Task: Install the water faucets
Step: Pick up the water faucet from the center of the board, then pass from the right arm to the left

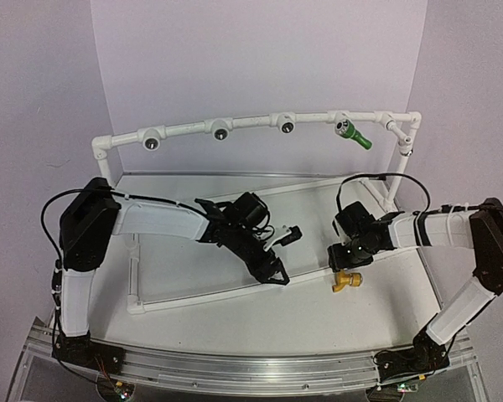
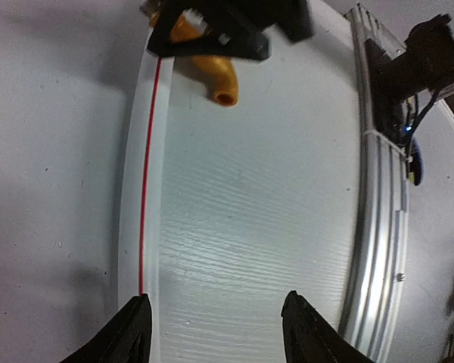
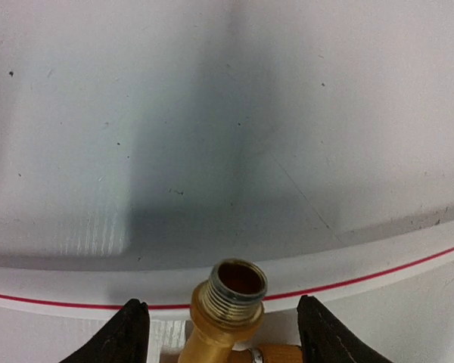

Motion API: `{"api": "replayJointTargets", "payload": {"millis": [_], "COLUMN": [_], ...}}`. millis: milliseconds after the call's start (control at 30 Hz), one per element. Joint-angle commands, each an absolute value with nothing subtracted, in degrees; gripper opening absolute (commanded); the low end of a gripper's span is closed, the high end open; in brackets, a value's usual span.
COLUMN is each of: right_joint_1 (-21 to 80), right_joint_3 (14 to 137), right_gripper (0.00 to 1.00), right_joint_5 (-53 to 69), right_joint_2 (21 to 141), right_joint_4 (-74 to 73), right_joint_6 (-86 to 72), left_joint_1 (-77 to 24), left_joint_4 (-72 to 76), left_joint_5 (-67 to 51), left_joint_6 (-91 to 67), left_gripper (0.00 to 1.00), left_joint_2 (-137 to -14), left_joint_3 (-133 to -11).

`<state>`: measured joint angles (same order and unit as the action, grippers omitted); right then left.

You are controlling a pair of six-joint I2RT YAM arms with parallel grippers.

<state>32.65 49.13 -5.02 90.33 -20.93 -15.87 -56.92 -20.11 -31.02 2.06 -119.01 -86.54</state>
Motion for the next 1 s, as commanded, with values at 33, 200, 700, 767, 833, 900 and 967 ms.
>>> {"api": "replayJointTargets", "payload": {"millis": [33, 200, 700, 767, 833, 900, 967], "right_joint_1": [39.48, 40.98, 53.65, 54.38, 54.66, 54.82, 55.07], "right_joint_3": [47.66, 45.49, 49.14, 50.79, 51.85, 52.82, 53.13], "right_gripper": [0.37, 0.02, 0.00, 0.00, 0.00, 0.00, 0.00], "right_joint_5": [-13.27, -16.28, 17.25, 16.24, 15.35, 14.53, 13.15], "right_joint_2": [93.98, 89.87, 71.40, 72.51, 73.65, 74.89, 75.39], "right_joint_4": [-14.64, -11.53, -0.63, -1.84, -1.91, -1.79, -1.30], "right_joint_6": [-18.79, -15.07, 13.83, 14.94, 15.84, 16.33, 16.71], "left_joint_1": [-57.52, -56.87, -48.89, -49.18, -49.95, -50.75, -51.13], "left_joint_4": [-18.54, -11.33, 28.79, 29.37, 29.44, 29.44, 29.32], "left_joint_5": [-31.55, -30.40, -45.30, -45.63, -45.76, -45.66, -45.05], "left_joint_6": [-3.94, -11.60, -54.19, -54.35, -53.69, -53.60, -53.92], "left_gripper": [0.62, 0.63, 0.69, 0.69, 0.69, 0.68, 0.63], "left_joint_2": [-108.29, -101.37, -94.95, -95.19, -95.55, -96.47, -97.36], "left_joint_3": [-85.73, -78.92, -61.46, -61.65, -61.71, -61.82, -61.57]}}
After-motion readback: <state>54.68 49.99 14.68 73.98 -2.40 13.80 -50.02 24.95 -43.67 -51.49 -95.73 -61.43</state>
